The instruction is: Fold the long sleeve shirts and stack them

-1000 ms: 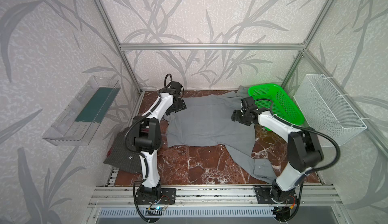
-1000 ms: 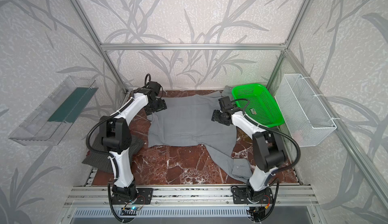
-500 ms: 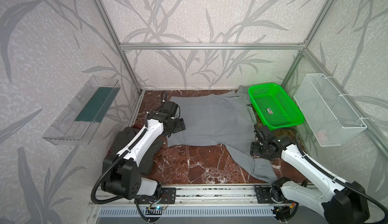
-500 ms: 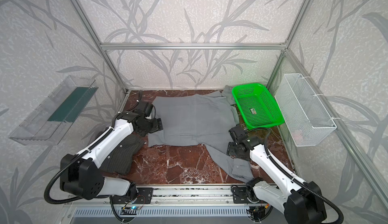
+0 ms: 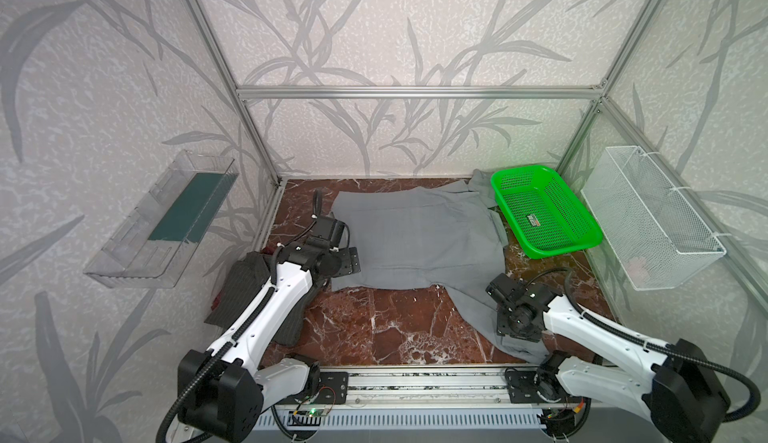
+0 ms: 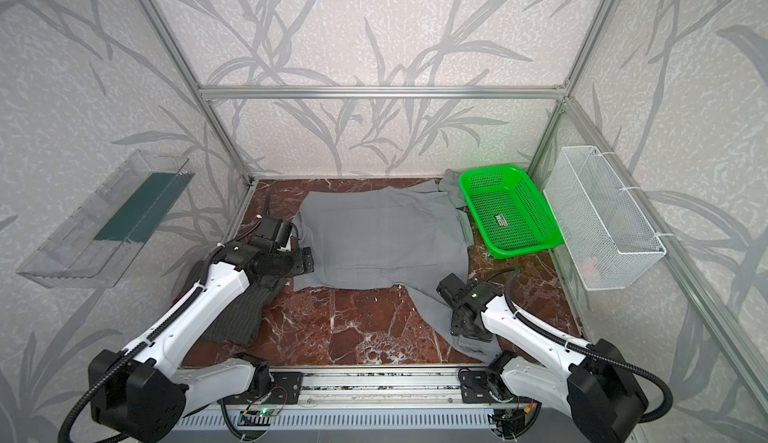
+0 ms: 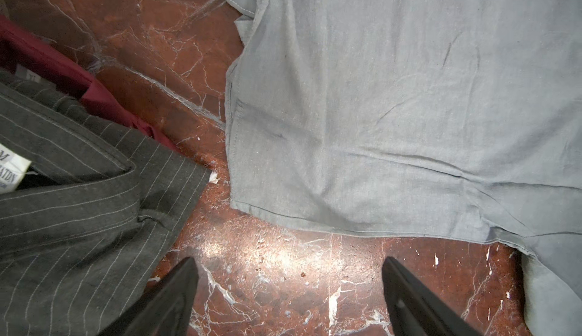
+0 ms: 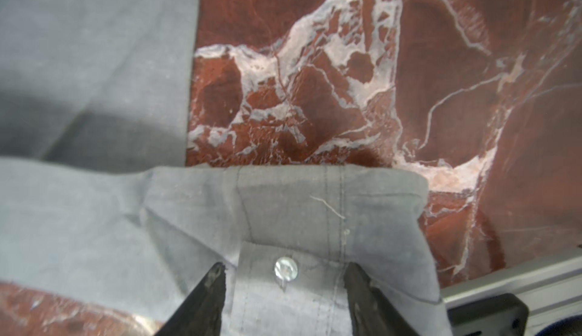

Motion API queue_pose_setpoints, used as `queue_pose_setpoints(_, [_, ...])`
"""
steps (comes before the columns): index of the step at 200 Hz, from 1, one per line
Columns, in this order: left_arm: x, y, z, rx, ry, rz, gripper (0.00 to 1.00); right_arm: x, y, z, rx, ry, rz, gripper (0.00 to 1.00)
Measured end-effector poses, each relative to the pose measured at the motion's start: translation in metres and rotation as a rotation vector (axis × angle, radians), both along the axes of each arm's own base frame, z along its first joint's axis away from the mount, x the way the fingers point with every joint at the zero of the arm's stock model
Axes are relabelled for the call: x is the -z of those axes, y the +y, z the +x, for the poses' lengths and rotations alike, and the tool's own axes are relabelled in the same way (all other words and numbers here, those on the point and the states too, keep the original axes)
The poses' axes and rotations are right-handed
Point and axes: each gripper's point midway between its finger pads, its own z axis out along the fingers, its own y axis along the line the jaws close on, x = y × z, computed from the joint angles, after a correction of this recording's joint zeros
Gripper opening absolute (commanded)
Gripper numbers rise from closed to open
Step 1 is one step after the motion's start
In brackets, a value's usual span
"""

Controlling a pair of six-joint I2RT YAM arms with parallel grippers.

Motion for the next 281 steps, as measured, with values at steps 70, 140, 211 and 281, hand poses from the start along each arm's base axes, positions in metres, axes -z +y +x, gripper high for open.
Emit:
queue_pose_setpoints(70, [-0.001, 0.000, -0.001, 0.007, -0.014, -0.005, 0.91, 0.011, 0.003, 0.001, -0.037, 0.028, -0.056, 0.44])
queue_pose_setpoints(140, [-0.002, -0.002, -0.003, 0.015, -0.021, -0.014, 0.91, -0.023, 0.042, 0.023, -0.080, -0.087, 0.000, 0.55])
queue_pose_setpoints(211, [-0.003, -0.003, -0.003, 0.017, -0.024, -0.017, 0.91, -0.002, 0.033, 0.012, -0.042, -0.011, -0.078, 0.51])
queue_pose_setpoints(281, [-0.004, -0.003, -0.003, 0.017, -0.027, -0.018, 0.91, 0.015, 0.025, -0.004, -0.020, 0.028, -0.103, 0.39])
